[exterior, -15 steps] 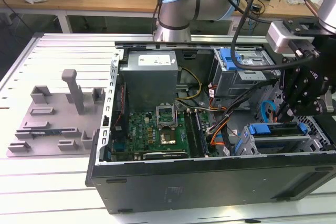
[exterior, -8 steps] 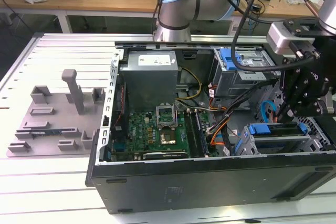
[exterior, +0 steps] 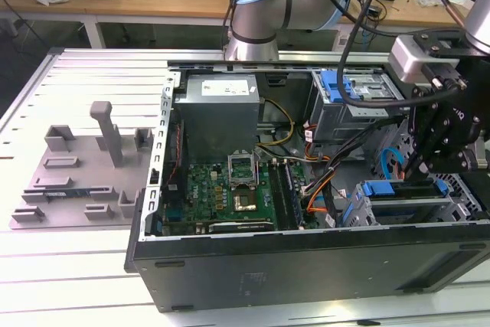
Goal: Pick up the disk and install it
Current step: 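Insert the second disk wire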
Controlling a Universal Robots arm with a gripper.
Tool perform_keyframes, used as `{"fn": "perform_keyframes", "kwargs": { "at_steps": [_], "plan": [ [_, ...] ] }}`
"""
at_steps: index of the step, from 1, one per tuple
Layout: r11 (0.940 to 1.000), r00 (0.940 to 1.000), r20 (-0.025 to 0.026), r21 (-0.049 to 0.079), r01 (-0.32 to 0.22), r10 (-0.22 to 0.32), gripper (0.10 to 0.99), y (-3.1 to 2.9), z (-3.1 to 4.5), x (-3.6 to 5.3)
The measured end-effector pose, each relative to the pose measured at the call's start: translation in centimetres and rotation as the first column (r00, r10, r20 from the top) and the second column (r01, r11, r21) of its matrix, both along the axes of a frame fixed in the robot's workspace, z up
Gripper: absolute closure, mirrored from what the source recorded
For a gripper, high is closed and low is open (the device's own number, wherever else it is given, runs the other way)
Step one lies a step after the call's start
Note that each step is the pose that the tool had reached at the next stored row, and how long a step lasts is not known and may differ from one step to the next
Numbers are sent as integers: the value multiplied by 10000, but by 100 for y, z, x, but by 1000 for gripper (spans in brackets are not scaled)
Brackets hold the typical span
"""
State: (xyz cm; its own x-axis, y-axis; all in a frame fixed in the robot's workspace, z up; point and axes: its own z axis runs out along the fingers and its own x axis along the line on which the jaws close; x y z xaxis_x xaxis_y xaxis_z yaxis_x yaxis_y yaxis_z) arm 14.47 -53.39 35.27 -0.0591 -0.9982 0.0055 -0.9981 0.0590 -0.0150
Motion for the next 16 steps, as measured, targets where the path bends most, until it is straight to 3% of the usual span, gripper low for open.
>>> {"fn": "perform_keyframes", "kwargs": {
  "at_steps": [16],
  "plan": [
    [10000,10000,-1,0,0,0,925,10,-15,6]
  ]
}}
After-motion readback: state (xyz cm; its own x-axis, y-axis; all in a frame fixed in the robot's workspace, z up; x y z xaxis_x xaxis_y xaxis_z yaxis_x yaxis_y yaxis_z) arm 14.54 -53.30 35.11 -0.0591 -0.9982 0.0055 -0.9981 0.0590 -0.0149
